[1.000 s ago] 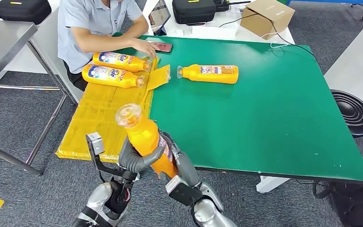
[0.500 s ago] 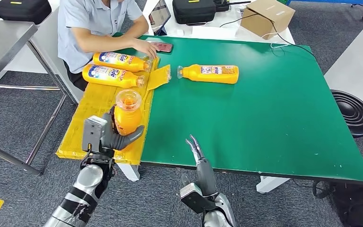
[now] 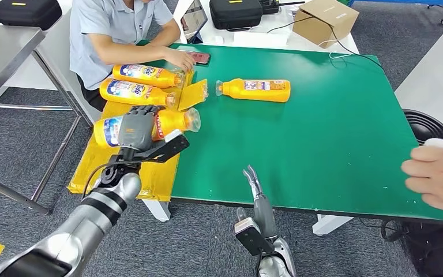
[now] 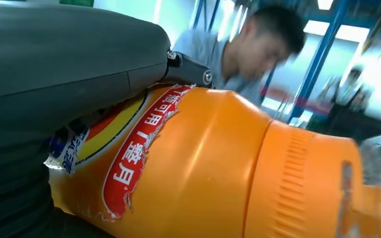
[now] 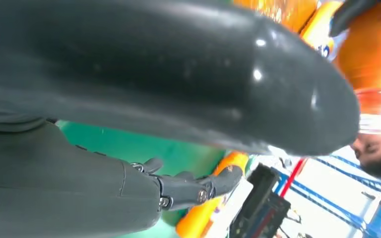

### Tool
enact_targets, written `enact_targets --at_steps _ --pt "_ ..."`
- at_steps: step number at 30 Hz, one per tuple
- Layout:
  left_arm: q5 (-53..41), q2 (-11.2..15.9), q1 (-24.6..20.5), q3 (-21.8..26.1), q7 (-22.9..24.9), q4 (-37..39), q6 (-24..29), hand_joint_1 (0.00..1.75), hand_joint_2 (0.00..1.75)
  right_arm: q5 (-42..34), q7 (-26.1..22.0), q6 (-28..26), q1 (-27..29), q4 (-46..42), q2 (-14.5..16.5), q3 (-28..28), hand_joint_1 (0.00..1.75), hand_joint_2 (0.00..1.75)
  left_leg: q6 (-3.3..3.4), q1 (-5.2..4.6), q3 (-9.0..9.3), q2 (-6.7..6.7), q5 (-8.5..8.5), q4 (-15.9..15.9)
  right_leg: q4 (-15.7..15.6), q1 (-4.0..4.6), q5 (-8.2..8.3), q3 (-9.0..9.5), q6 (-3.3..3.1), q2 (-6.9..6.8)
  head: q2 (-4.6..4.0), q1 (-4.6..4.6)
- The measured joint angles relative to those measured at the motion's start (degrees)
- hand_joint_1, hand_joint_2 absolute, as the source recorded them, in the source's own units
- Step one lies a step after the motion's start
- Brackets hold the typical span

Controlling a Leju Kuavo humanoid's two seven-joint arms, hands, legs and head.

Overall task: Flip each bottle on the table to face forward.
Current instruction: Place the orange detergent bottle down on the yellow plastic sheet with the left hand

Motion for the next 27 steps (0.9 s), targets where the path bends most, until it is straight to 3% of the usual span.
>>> enact_targets --at_steps 8,22,23,26,27 --pt "5.29 -1.93 -4.89 2.49 4.13 17.33 -9.45 1.75 1.75 -0.84 0.02 3.23 -0.17 1.25 1.85 0.22 0.0 0.0 -0.01 0.0 -0.02 0.02 -0.01 0.0 0.0 0.0 -0.01 -0.01 0.0 0.0 0.01 -0.01" --pt "6.12 -2.48 -7.33 5.19 5.19 24.84 -9.69 1.75 1.75 -1.74 0.03 3.46 -0.43 2.53 2.19 0.45 0.0 0.0 -0.01 0.0 0.0 -0.01 0.0 0.0 0.01 0.0 -0.01 0.05 0.0 -0.01 0.01 0.0" --pt "6.55 -2.47 -7.33 5.56 5.48 25.09 -9.43 1.52 1.75 -2.09 0.01 3.4 -0.44 2.61 2.19 0.45 0.0 0.0 -0.01 0.0 0.0 -0.01 0.0 0.0 0.01 0.0 -0.01 0.05 0.0 -0.01 0.01 0.0" --pt "8.75 -2.42 -7.35 7.39 5.48 25.79 -8.15 0.21 1.75 -3.1 -0.14 2.99 -0.52 2.96 2.19 0.45 0.0 0.0 -0.01 0.0 0.01 -0.01 -0.01 -0.01 0.01 0.01 -0.01 0.06 0.0 -0.01 0.01 -0.01" --pt "9.41 -2.4 -7.34 8.15 5.27 26.01 -7.67 0.0 1.75 -3.33 -0.23 2.77 -0.57 3.1 2.19 0.45 0.0 0.0 -0.01 0.0 0.02 0.0 -0.01 -0.01 0.01 0.01 -0.01 0.06 0.0 0.0 0.0 -0.01"
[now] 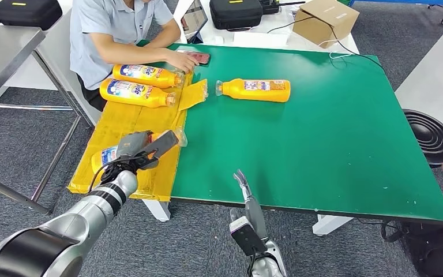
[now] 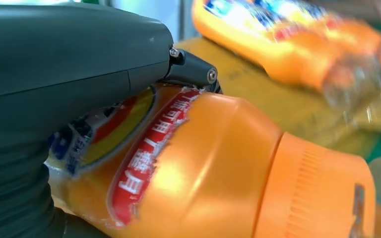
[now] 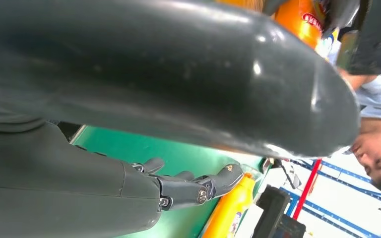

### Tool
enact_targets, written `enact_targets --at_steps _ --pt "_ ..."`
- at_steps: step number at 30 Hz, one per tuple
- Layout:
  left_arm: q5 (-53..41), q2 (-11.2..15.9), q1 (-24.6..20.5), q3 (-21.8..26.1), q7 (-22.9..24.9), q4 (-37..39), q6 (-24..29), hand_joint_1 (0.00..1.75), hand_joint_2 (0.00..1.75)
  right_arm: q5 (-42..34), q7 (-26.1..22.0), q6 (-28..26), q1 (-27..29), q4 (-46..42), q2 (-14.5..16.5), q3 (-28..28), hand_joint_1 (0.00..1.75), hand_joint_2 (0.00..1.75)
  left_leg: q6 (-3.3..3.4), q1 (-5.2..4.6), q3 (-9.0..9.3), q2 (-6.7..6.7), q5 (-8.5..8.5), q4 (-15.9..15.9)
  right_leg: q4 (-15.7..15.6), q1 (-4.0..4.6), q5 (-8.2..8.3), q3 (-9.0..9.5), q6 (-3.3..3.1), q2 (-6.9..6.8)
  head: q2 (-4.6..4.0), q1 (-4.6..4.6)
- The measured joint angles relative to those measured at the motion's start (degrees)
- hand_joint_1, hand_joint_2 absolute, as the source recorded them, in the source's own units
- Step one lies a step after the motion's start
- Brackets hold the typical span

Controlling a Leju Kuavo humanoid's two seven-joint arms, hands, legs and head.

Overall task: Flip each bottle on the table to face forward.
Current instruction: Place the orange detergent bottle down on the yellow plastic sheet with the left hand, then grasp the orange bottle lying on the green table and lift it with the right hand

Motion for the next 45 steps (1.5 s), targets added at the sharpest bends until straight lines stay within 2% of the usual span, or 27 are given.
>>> enact_targets --at_steps 3,7,8,12,16,22,26,31,35,38,40,45 --pt "1.18 -0.04 0.48 1.81 -1.38 0.57 0.32 0.0 1.75 -0.47 -0.3 -0.69 -0.07 0.42 0.0 0.0 0.0 0.0 0.0 0.0 0.02 0.01 0.0 0.0 -0.01 0.0 0.0 -0.02 0.0 0.01 0.0 0.01" --pt "2.85 -0.71 0.93 3.29 -5.06 0.79 -2.89 0.0 0.0 -1.0 -0.72 -1.83 -0.06 0.98 -0.02 -0.02 0.0 0.0 0.0 0.0 0.03 -0.13 0.01 0.0 -0.01 -0.01 -0.01 0.04 0.0 -0.08 0.0 0.0" --pt "3.66 -1.02 0.92 3.66 -6.28 0.77 -4.39 0.0 0.0 -1.07 -0.82 -2.14 -0.06 1.11 -0.03 -0.03 0.0 0.0 0.0 0.0 0.05 -0.19 0.02 0.0 -0.02 -0.01 -0.02 0.08 0.0 -0.13 0.0 0.0" --pt "7.84 -2.82 1.29 4.83 -13.07 -0.25 -9.78 0.0 1.75 -1.38 -1.21 -3.36 -0.03 1.6 -0.22 -0.04 0.0 0.0 0.05 -0.02 0.08 -0.32 0.05 0.0 -0.03 -0.04 -0.02 0.16 0.0 -0.23 0.0 0.01" --pt "19.66 -5.04 4.78 5.38 -21.29 -6.13 -12.03 0.0 1.75 -2.61 -2.39 -5.73 0.34 1.79 -0.73 -0.37 0.0 0.0 0.07 -0.08 0.06 -0.31 0.06 0.0 -0.03 -0.11 0.0 0.14 0.02 -0.22 0.0 0.02" --pt "33.66 -5.52 10.67 2.91 -20.88 -18.34 -14.67 0.0 1.75 -4.03 -3.17 -7.78 0.98 1.79 -1.56 -1.5 0.0 0.0 0.06 -0.08 0.01 -0.3 0.04 0.01 -0.03 -0.07 -0.01 0.06 0.02 -0.21 0.0 0.0" --pt "37.06 -5.07 12.82 0.99 -20.96 -23.13 -15.09 0.0 1.75 -4.03 -3.22 -8.31 1.23 1.79 -1.95 -1.96 0.0 0.0 0.06 -0.05 -0.02 -0.29 0.04 0.0 -0.02 -0.01 -0.02 0.04 0.01 -0.21 0.0 -0.01" --pt "42.76 -4.59 16.67 -0.71 -24.62 -31.5 -11.99 0.0 1.75 -4.46 -3.37 -9.78 2.01 1.66 -2.33 -2.56 0.0 0.0 0.06 -0.03 -0.02 -0.28 0.04 0.0 -0.02 -0.02 -0.02 0.04 0.01 -0.21 0.0 0.0" --pt "47.81 -4.16 22.09 -1.94 -28.58 -44.71 -7.85 0.0 1.75 -4.28 -3.44 -13.22 3.8 -1.37 -2.96 -2.86 0.0 1.75 0.06 -0.04 -0.09 -0.29 0.02 0.0 -0.03 -0.04 -0.03 0.0 0.02 -0.21 0.0 0.0" --pt "50.46 -3.9 25.93 -2.56 -29.97 -53.72 -5.76 0.0 1.75 -1.65 -3.17 -15.83 4.46 -4.28 -4.05 -2.88 0.0 1.75 0.07 -0.05 -0.1 -0.28 0.0 0.0 -0.05 -0.06 -0.03 -0.03 0.02 -0.21 0.0 -0.01" --pt "49.36 -3.66 28.33 -3.08 -30.57 -58.4 -3.13 0.0 1.75 3.23 -1.36 -15.67 4.44 -5.27 -5.66 -3.14 0.0 1.75 0.07 -0.06 -0.1 -0.29 -0.01 0.0 -0.07 -0.07 -0.04 -0.03 0.02 -0.21 0.0 -0.01" --pt "42.43 -2.43 31.78 -4.21 -25.91 -61.13 2.55 0.0 1.75 17.96 6.28 -17.79 2.38 -4.36 -11.41 -8.49 0.0 1.75 0.12 -0.11 -0.12 -0.4 0.02 0.0 -0.09 -0.13 0.0 0.0 0.06 -0.29 0.0 -0.01"
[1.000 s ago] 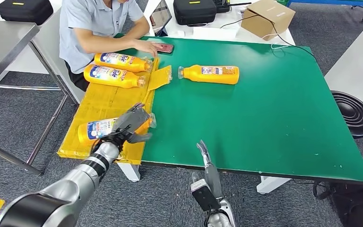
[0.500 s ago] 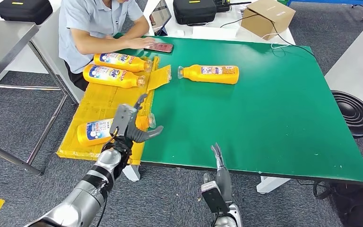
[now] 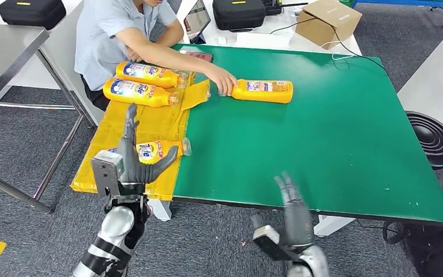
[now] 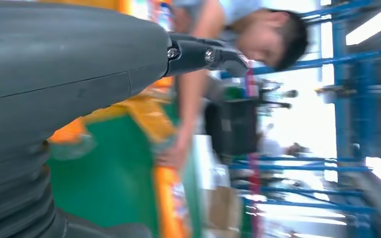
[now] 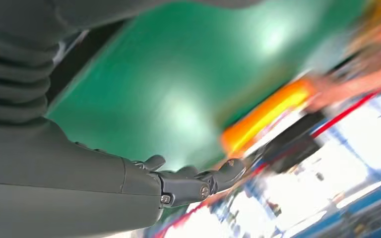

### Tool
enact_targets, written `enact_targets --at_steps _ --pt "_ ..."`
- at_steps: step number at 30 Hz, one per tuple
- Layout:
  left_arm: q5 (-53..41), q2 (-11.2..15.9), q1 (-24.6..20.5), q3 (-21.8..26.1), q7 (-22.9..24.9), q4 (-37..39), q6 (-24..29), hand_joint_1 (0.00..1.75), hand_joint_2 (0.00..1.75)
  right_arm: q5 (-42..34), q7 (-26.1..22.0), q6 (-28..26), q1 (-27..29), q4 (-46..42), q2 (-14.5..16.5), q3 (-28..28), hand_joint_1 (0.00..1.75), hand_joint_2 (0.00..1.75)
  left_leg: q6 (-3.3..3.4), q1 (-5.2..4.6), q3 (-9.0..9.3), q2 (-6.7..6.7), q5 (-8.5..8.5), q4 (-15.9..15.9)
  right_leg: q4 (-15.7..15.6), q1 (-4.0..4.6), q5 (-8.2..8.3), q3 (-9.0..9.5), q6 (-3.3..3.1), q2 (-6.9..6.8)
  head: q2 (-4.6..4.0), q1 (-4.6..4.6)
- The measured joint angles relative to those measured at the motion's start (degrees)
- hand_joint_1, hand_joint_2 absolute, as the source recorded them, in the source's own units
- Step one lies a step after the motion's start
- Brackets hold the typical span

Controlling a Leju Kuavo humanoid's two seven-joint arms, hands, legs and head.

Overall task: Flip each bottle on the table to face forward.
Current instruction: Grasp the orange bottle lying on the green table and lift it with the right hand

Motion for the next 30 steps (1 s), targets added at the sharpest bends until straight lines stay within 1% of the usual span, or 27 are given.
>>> enact_targets --at_steps 3,6,9,14,19,26,30 --pt "-1.3 0.16 0.79 0.02 -0.18 1.19 0.88 0.0 1.75 4.38 1.65 -0.02 -3.29 2.49 -2.92 -5.05 0.0 1.75 0.08 -0.06 0.01 0.05 0.07 0.0 0.0 -0.06 0.09 -0.02 0.08 0.01 0.0 0.02" --pt "-1.71 0.21 1.3 0.01 -0.28 1.84 0.89 0.0 1.75 6.75 2.53 0.28 -5.73 4.59 -4.77 -8.21 0.0 1.75 0.11 -0.07 0.01 0.06 0.1 0.01 0.01 -0.06 0.12 -0.01 0.12 0.02 0.0 0.02" --pt "-2.09 0.22 1.64 -0.1 -0.3 1.97 0.42 0.0 1.75 11.28 4.78 1.61 -8.57 7.6 -6.14 -9.57 0.0 1.75 0.11 -0.07 0.0 0.06 0.11 0.01 0.03 -0.05 0.12 -0.02 0.13 0.02 0.0 -0.01" --pt "-2.59 -0.03 1.69 -0.93 -0.48 2.04 -0.22 0.0 1.75 18.2 8.78 4.39 -16.05 16.04 -8.41 -10.35 0.0 1.75 0.11 -0.06 0.0 0.06 0.11 0.01 0.03 -0.05 0.12 -0.03 0.13 0.02 0.0 -0.01" --pt "-2.83 -0.53 1.12 -1.83 -0.64 2.26 -0.33 0.0 1.75 20.04 9.77 4.49 -21.01 23.23 -8.77 -10.34 0.0 1.75 0.12 -0.06 0.0 0.04 0.12 0.02 0.03 -0.06 0.12 -0.02 0.13 0.01 0.0 -0.01" --pt "-2.8 -0.77 0.86 -2.31 -0.65 2.67 -0.55 0.0 1.75 20.57 10.29 4.6 -23.52 27.64 -8.71 -10.32 0.0 1.75 0.11 -0.06 -0.01 0.05 0.11 0.02 0.04 -0.05 0.11 -0.03 0.13 0.01 0.0 -0.03" --pt "-2.57 -1.21 -0.16 -2.78 -0.88 3.78 -0.82 0.0 1.75 21.04 11.01 5.87 -25.57 30.32 -8.15 -10.3 0.0 1.75 0.12 -0.06 -0.02 0.06 0.12 0.02 0.04 -0.05 0.11 -0.03 0.13 0.02 0.0 -0.01"
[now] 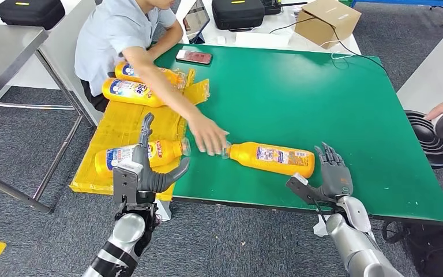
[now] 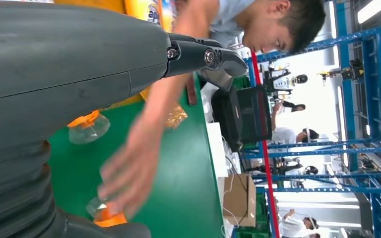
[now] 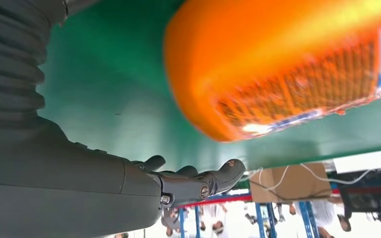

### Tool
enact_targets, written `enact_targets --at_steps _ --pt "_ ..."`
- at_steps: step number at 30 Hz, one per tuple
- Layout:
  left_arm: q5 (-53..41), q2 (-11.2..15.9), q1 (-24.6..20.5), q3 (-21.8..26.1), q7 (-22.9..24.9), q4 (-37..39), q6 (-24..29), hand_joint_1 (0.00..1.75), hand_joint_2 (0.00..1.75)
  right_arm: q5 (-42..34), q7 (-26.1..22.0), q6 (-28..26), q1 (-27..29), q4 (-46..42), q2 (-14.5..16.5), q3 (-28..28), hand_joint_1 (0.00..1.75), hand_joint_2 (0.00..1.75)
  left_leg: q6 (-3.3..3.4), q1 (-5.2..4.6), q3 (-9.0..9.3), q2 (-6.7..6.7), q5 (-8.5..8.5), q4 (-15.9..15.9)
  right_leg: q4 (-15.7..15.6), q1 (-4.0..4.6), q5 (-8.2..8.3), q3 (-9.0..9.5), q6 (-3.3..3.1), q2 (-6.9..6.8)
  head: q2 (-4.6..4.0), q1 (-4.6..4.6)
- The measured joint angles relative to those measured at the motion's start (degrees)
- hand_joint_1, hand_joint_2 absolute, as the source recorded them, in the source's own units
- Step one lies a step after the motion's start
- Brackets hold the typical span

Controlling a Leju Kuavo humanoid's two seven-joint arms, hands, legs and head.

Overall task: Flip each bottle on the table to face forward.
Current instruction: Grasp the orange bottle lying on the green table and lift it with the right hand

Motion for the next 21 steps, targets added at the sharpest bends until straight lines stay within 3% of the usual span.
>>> enact_targets --at_steps 10,14,21 --pt "2.21 -1.7 -3.24 -2.28 -0.44 3.55 -1.55 0.0 1.75 1.49 1.84 4.81 -5.87 5.21 3.04 0.54 0.0 1.75 0.04 0.0 0.0 -0.02 0.07 0.01 0.02 -0.01 0.01 0.01 0.01 -0.01 0.0 -0.01" --pt "3.01 -2.43 -4.54 -3.31 -0.45 4.68 -1.89 0.0 1.75 3.24 4.56 5.62 -8.0 6.77 3.56 1.37 0.0 1.75 0.04 -0.01 0.0 -0.02 0.06 0.01 0.01 -0.01 0.01 0.0 0.01 -0.01 0.0 0.01" --pt "3.27 -2.74 -5.47 -4.08 -0.45 5.98 -1.86 0.0 1.75 3.67 5.32 5.89 -9.34 8.23 3.84 2.01 0.0 1.75 0.04 0.0 -0.01 -0.02 0.06 0.01 0.01 0.0 0.01 0.0 0.01 -0.01 0.0 -0.01"
